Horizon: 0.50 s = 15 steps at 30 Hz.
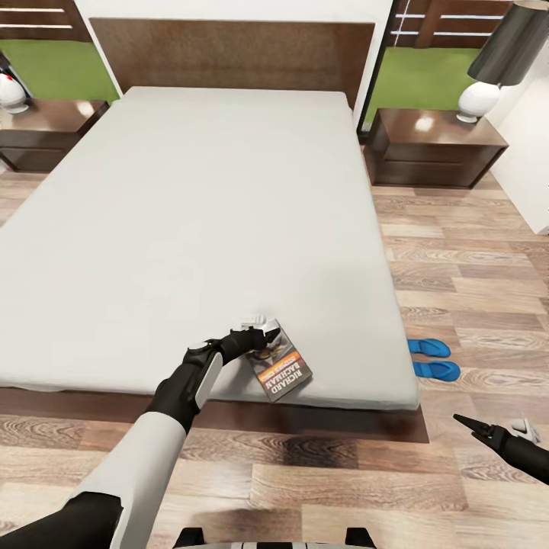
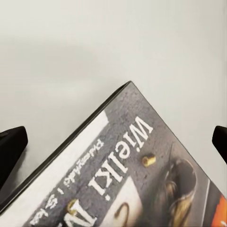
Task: In the bedroom, move the book from the bed onto either nightstand, and place the two sandals side by side next to the bed.
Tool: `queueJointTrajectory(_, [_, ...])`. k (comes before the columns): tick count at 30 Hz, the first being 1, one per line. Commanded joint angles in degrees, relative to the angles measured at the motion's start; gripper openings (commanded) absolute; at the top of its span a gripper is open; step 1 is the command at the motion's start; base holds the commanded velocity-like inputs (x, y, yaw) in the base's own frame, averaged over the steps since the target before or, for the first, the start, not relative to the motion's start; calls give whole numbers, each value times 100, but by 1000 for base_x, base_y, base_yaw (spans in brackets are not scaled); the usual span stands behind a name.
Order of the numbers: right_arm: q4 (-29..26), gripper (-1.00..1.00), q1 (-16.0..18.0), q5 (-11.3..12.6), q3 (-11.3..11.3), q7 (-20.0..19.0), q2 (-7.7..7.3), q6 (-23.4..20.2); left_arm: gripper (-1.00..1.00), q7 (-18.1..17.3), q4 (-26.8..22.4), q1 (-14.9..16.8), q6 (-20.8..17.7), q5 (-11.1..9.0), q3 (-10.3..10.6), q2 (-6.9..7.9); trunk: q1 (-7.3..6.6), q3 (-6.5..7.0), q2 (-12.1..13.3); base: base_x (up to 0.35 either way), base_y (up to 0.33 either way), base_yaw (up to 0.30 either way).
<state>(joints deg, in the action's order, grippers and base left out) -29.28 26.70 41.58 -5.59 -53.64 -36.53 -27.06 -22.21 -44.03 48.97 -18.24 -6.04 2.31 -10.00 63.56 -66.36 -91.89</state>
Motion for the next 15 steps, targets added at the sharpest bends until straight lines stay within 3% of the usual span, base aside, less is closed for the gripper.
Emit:
queueJointTrajectory(1, [2, 100, 2, 35, -4, -6, -1, -45, 100, 15, 0, -1, -83, -26, 1, 0, 0, -4, -1, -37, 0, 0])
queueJointTrajectory(15, [2, 100, 2, 35, -4, -7, 0, -45, 100, 15, -2, -1, -83, -25, 5, 0, 0, -4, -1, -23, 0, 0])
